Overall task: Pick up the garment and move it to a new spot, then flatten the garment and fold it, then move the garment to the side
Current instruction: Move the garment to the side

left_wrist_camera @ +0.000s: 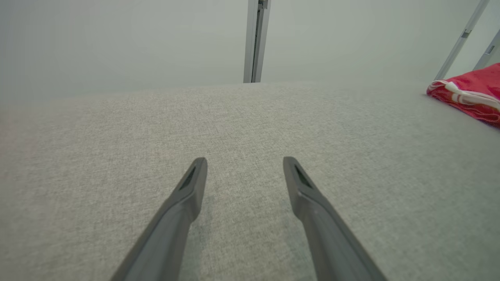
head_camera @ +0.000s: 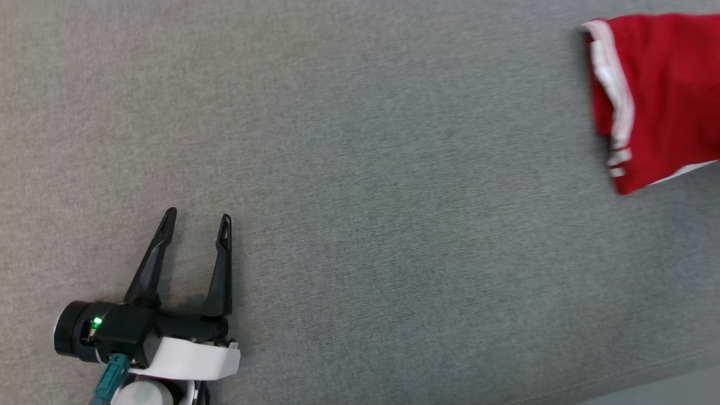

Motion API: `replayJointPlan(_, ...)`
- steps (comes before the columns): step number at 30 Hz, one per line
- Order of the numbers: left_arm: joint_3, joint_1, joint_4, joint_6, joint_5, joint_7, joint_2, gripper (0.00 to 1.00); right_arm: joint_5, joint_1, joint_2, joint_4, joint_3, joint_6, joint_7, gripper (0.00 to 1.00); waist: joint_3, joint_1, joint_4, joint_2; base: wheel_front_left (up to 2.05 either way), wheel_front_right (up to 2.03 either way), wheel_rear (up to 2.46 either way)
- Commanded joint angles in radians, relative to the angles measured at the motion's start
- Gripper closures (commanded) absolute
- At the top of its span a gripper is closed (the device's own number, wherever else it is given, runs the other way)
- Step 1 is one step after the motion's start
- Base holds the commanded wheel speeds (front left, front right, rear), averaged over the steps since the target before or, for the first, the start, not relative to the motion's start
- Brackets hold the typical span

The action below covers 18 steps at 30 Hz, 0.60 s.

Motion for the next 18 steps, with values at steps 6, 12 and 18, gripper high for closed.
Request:
replayJointPlan(6,0.019,0.012,-0.015,0.013,0.002,-0.001,0.003,0.00,-0.154,-0.102,-0.045,0.122,-0.060,0.000,-0.210,0.00,0.050,0.0000,0.047,0.0000,0.00,0.00,0.00)
replayJointPlan(12,0.015,0.008,-0.016,0.027,-0.019,-0.001,-0.011,0.00,-0.327,-0.134,-0.037,0.179,-0.128,0.000,-0.386,0.00,-0.009,0.0000,0.026,0.0000,0.00,0.00,0.00)
replayJointPlan(18,0.035,0.066,0.005,0.037,-0.066,-0.002,-0.019,0.00,-0.426,0.109,0.086,-0.190,-0.250,0.000,-0.404,0.00,-0.189,0.0000,0.012,0.0000,0.00,0.00,0.00)
